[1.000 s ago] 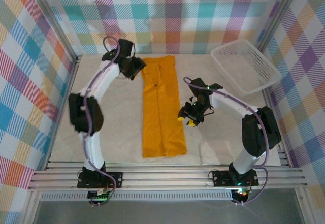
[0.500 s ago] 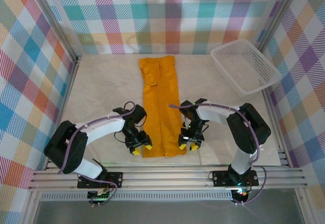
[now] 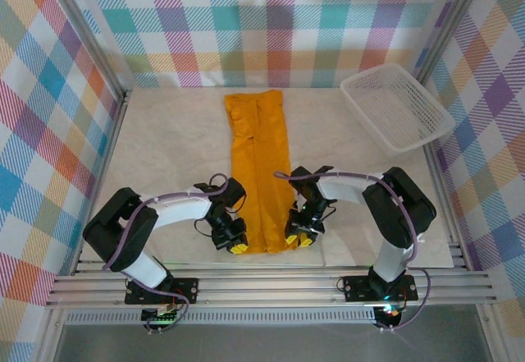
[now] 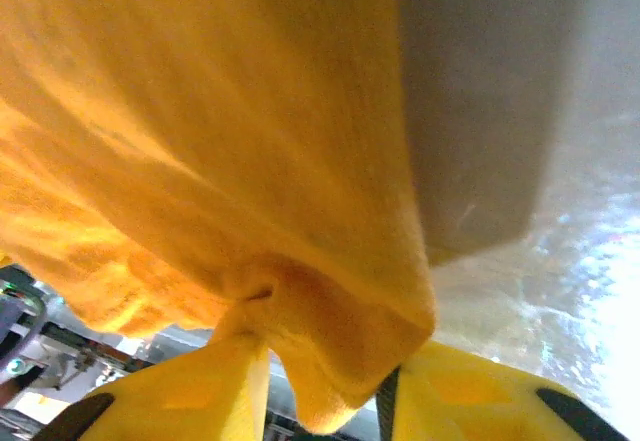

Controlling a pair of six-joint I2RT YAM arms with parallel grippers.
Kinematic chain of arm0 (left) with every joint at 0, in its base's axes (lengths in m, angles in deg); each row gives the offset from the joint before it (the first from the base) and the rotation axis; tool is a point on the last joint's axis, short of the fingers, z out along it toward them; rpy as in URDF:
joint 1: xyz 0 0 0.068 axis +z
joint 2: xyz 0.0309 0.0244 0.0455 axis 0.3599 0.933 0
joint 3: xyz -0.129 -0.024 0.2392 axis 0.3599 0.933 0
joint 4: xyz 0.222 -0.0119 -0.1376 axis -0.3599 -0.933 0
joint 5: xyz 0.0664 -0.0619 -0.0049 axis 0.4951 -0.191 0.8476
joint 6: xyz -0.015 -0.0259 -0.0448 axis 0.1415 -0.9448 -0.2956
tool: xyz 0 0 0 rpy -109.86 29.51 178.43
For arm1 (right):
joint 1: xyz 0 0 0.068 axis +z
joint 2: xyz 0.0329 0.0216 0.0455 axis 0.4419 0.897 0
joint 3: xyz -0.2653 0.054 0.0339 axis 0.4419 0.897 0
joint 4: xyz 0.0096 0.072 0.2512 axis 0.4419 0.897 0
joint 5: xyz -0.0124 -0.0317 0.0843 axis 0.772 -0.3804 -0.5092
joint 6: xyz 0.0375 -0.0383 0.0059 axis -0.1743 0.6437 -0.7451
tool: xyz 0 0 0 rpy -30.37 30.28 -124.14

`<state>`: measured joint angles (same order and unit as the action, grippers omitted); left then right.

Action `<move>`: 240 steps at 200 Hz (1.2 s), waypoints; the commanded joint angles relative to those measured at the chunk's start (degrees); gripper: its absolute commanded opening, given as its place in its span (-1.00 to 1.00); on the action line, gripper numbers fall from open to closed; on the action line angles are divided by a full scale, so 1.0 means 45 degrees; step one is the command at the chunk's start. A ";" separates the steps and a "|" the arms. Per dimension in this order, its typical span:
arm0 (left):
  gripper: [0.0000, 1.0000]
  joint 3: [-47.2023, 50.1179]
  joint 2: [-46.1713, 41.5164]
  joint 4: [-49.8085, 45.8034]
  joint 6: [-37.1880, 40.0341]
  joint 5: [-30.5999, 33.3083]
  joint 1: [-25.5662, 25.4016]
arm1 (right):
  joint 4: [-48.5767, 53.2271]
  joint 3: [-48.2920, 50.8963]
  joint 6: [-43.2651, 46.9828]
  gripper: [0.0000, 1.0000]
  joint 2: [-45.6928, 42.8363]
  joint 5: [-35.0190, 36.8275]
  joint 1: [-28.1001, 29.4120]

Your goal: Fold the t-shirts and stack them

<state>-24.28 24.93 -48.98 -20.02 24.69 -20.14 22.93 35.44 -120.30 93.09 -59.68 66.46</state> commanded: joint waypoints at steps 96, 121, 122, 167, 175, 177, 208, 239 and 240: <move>-1.00 -0.0512 -0.4405 -0.0856 -0.1855 0.1717 0.0720 | 0.1775 -0.1393 -0.1121 -1.00 -0.2244 0.0315 -0.0381; -1.00 -0.1640 -0.3745 -0.0533 -0.1659 0.1854 0.1796 | 0.1667 -0.2919 -0.1225 -1.00 -0.1781 0.0437 -0.1127; -1.00 -0.1683 -0.3696 -0.0527 -0.1640 0.1874 0.1847 | 0.1677 -0.2981 -0.1220 -1.00 -0.1750 0.0446 -0.1157; -1.00 -0.4181 -0.1026 0.0082 -0.0827 0.2371 0.4093 | 0.1338 -0.6376 -0.1234 -1.00 0.0627 0.1060 -0.2511; -1.00 -0.4529 -0.0455 0.0459 -0.0791 0.2236 0.4436 | 0.1162 -0.6942 -0.1269 -1.00 0.1126 0.1118 -0.2757; -1.00 -0.4630 -0.0295 0.0564 -0.0774 0.2219 0.4514 | 0.1130 -0.7104 -0.1278 -1.00 0.1267 0.1119 -0.2814; -1.00 -0.6710 0.1933 0.0622 0.0059 0.2382 0.5201 | 0.1276 -1.0016 -0.0971 -1.00 0.3483 0.1300 -0.3345; -1.00 -0.8279 0.3516 0.0797 0.0410 0.2421 0.5688 | 0.1890 -1.2524 -0.0728 -1.00 0.5337 0.1662 -0.3758; -1.00 -0.8333 0.3558 0.0792 0.0410 0.2421 0.5697 | 0.1905 -1.2569 -0.0728 -1.00 0.5392 0.1684 -0.3771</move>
<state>-56.56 37.50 -45.88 -21.07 34.83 3.97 28.35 -14.96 -124.99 113.51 -53.84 50.54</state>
